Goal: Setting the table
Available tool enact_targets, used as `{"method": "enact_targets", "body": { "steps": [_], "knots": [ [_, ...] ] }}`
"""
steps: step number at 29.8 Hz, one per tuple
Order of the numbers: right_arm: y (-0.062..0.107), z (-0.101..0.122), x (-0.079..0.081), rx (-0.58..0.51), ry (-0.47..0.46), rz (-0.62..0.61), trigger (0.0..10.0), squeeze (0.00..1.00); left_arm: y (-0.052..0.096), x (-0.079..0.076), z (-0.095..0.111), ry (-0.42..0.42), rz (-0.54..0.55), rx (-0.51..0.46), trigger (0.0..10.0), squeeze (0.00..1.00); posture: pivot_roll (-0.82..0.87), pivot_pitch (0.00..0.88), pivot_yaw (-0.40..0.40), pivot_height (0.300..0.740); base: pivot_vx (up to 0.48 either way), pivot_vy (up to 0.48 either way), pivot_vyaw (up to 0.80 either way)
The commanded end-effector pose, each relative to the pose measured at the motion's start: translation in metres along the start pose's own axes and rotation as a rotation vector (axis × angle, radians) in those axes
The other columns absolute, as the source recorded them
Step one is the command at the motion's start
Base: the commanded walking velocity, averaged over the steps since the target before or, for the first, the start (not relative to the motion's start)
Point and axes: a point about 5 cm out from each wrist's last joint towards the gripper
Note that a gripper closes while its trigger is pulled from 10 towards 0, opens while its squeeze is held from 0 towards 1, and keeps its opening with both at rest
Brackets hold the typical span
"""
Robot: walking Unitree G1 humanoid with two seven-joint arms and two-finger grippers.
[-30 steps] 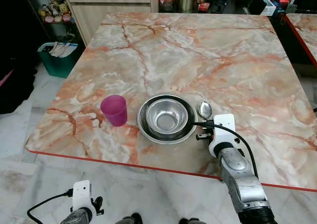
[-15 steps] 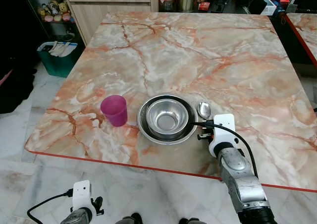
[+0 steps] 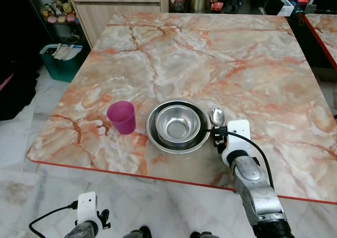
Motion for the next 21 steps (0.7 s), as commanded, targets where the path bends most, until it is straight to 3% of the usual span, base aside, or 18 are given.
{"method": "enact_targets", "body": {
  "steps": [1, 13, 21],
  "knots": [
    [0.000, 0.014, 0.003, -0.072, -0.010, 0.012, 10.0, 0.00, 0.003, 0.003, -0.013, -0.012, 0.001, 0.050, 10.0, 0.00, -0.01, 0.172, 0.034, 0.740, 0.000, 0.000, 0.00],
    [-0.001, 0.032, 0.001, -0.194, -0.023, -0.021, 10.0, 0.00, 0.004, -0.002, -0.020, -0.035, -0.015, 0.068, 10.0, 0.00, -0.01, 0.172, 0.035, 0.740, 0.000, 0.000, 0.00],
    [-0.007, 0.048, 0.007, -0.279, -0.046, -0.009, 10.0, 0.00, 0.006, -0.003, -0.026, -0.040, -0.017, 0.084, 10.0, 0.00, -0.02, 0.172, 0.032, 0.740, 0.000, -0.435, 0.00]
  ]
}}
Point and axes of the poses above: a point about 5 cm out from each wrist's last joint towards the gripper, its own y axis pointing back from the gripper into the wrist, its own z axis along the axis of the wrist's last joint, x = y × z, and after that the axes turned 9 degrees about -y, right-handed
